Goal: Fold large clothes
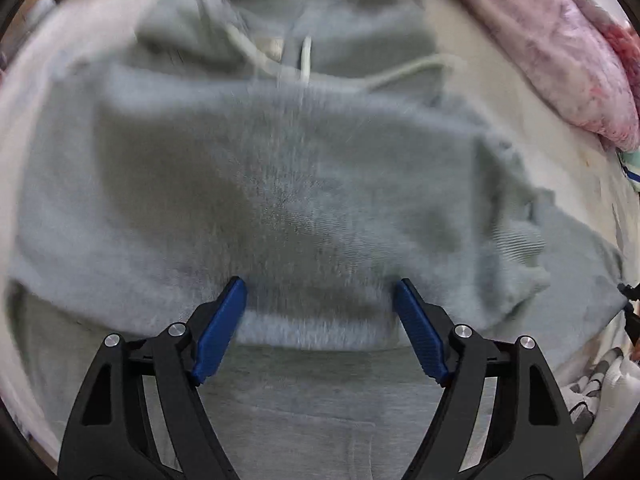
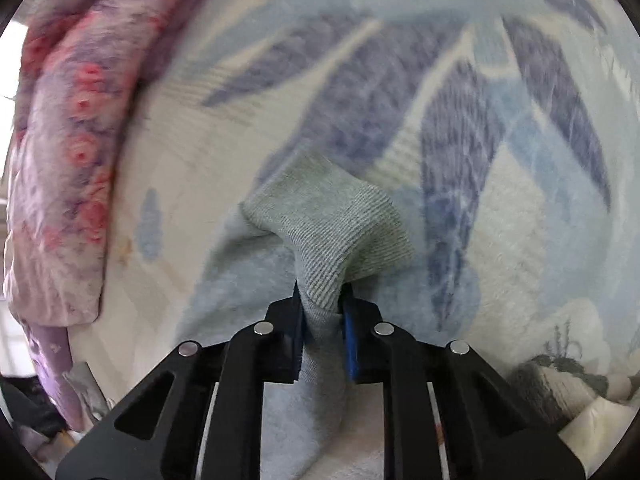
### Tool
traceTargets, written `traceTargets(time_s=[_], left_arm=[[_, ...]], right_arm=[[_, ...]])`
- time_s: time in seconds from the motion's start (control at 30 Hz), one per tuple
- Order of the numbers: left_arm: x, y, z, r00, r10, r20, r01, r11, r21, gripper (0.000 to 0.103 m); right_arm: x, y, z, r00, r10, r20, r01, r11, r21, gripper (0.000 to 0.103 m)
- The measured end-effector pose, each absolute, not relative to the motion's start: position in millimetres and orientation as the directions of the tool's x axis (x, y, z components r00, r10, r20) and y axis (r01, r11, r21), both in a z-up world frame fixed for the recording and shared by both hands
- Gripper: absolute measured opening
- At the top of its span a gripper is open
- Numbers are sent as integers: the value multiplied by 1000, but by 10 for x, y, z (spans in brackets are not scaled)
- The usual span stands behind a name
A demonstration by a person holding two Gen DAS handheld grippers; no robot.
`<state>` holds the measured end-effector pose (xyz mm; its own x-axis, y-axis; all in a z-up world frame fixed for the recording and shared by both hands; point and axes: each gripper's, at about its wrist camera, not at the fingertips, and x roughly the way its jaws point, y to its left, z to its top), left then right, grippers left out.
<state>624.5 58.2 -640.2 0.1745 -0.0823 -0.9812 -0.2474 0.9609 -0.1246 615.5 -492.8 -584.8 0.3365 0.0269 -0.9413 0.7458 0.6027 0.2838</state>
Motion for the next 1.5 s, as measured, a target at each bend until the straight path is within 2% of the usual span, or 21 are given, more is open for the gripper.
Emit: traceTargets(time_s=[0.03, 0.07, 0.13, 0.23, 0.33, 0.5, 0.73, 0.93, 1.07, 1.1, 1.13, 1.2, 1.3, 1.5], left_arm=[[6262, 544, -6411, 172, -75, -982, -219, 969, -113, 82], [6286, 479, -6412, 157, -68, -985, -180, 979, -96, 88], [6298, 411, -6361, 162, -71, -984, -125, 988, -92, 88], [6237, 555, -6161, 214, -184, -959, -138, 966, -216, 88], [6136, 827, -5877, 282, -222, -933, -163, 948, -275, 89], [5959, 1677, -5532, 329, -182, -927, -253, 928, -272, 89], [5782, 2910, -5330, 351, -88, -932, -370, 902, -224, 89], [5597, 3600, -5398, 353, -51, -934, -450, 867, -217, 89], [5472, 3807, -5491, 338, -44, -940, -480, 851, -213, 89], [5436, 3851, -5503, 335, -44, -941, -486, 847, -213, 89], [5411, 3893, -5520, 334, -48, -941, -492, 843, -218, 89], [5349, 3942, -5531, 333, -52, -942, -505, 833, -224, 89], [5308, 3959, -5506, 339, -63, -939, -528, 813, -245, 89], [5553, 3733, -5292, 381, -106, -918, -473, 831, -292, 89]], right_arm=[[6139, -4871, -5748, 354, 2, -935, 728, 627, 277, 14], [6189, -4778, -5585, 378, -29, -926, 698, 665, 264, 14], [6185, -4556, -5278, 427, -75, -901, 639, 730, 242, 14], [6195, -4101, -4890, 505, -80, -859, 555, 792, 253, 14], [6169, -3525, -4486, 580, -51, -813, 470, 836, 283, 14], [6180, -2170, -4105, 657, 99, -748, 275, 892, 360, 14], [6186, -97, -4209, 601, 317, -734, 39, 905, 423, 14], [6082, 1505, -4880, 433, 404, -806, -129, 912, 388, 14], [5980, 2003, -5379, 304, 413, -859, -174, 910, 376, 14], [5972, 2072, -5479, 262, 422, -868, -183, 905, 385, 19], [5978, 2141, -5607, 189, 442, -877, -188, 893, 410, 30], [5945, 2189, -5673, 135, 487, -863, -188, 868, 460, 38], [5893, 2184, -5550, 152, 489, -859, -225, 863, 452, 56], [6002, 1604, -5172, 255, 467, -847, -196, 883, 427, 55]])
